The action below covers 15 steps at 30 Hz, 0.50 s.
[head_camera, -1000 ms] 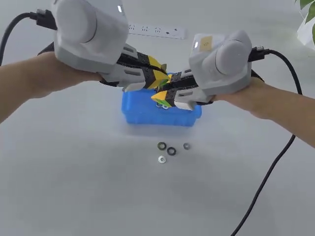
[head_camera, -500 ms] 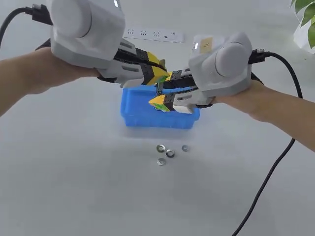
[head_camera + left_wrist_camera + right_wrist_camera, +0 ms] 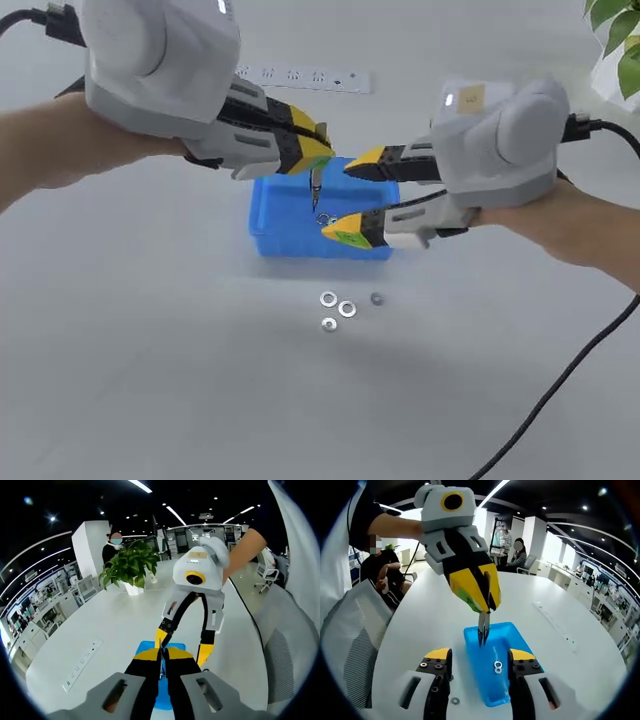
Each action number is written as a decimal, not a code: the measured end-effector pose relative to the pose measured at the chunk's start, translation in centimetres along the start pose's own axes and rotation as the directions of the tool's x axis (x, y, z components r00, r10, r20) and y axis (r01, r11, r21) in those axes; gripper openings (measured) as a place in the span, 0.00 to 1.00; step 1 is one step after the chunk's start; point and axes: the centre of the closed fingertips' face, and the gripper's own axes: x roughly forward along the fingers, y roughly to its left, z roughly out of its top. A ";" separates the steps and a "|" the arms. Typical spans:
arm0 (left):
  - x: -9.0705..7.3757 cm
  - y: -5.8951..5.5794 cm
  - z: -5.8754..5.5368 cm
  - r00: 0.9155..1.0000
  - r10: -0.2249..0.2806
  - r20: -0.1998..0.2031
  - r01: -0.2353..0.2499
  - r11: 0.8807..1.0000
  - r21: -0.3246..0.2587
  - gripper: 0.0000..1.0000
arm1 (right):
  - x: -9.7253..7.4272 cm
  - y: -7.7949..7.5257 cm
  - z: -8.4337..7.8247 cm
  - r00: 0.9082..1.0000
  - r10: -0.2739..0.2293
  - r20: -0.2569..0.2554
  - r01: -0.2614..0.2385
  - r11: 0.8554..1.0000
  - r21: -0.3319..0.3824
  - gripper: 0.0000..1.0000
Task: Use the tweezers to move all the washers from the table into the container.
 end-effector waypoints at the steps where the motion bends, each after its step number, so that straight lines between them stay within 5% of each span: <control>1: 0.0 -0.1 0.0 1.000 0.001 -0.001 -0.001 1.000 0.002 0.06 | -0.5 0.3 -0.2 1.000 -0.006 -0.003 0.006 1.000 0.001 0.46; 11: -0.5 -3.0 0.7 1.000 -0.016 0.019 0.016 1.000 0.006 0.06 | -3.6 2.1 -1.7 0.998 -0.061 -0.024 0.062 0.997 0.040 0.53; 15: -0.6 -4.3 0.1 1.000 -0.028 -0.005 0.028 0.999 0.026 0.07 | -5.4 3.0 -2.0 0.996 -0.090 -0.009 0.091 0.995 0.043 0.56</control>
